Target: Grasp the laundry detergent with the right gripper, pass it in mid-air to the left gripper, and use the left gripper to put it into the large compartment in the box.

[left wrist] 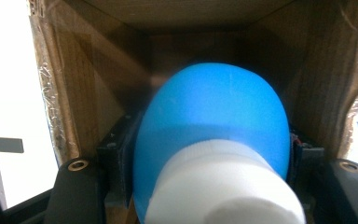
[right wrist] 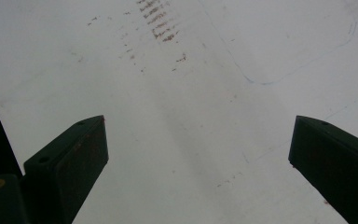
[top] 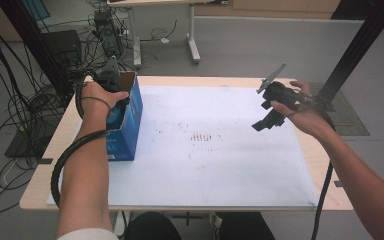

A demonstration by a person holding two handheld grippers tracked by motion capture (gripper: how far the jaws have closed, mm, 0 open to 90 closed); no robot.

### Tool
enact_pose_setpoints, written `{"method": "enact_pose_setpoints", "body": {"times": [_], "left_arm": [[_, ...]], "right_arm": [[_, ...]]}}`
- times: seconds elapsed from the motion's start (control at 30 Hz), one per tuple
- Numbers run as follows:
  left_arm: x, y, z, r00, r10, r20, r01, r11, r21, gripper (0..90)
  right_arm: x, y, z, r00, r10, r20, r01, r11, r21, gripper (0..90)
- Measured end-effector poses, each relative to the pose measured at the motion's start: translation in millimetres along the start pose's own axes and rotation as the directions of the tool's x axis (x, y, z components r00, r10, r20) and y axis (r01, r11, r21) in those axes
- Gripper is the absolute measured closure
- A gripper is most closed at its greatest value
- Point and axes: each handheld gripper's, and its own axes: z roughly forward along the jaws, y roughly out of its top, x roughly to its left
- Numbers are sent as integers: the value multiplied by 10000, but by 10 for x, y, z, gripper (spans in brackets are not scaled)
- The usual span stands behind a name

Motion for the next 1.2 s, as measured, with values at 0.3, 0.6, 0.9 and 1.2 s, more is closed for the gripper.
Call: {"method": "enact_pose_setpoints", "body": {"times": [0.3,0.6,0.9,1.2], "left_arm": [[-5,2,1,10000,1,-19,-1,10000,5,355],[-4,-5,2,10000,7,-19,-7,10000,-38,354],[0,-6,2,10000,-16,-3,16,10000,-45,354],[-5,-6,4,10000,-6,-15,6,10000,-67,354]], "right_arm": [[-4,-10,-17,10000,8,32,-8,10000,-22,46],[-2,-14,-16,10000,17,6,-17,10000,-6,46],[-1,1,-33,10000,-25,21,25,10000,-48,46],[-3,1,-40,10000,-23,45,23,10000,-45,46]]}}
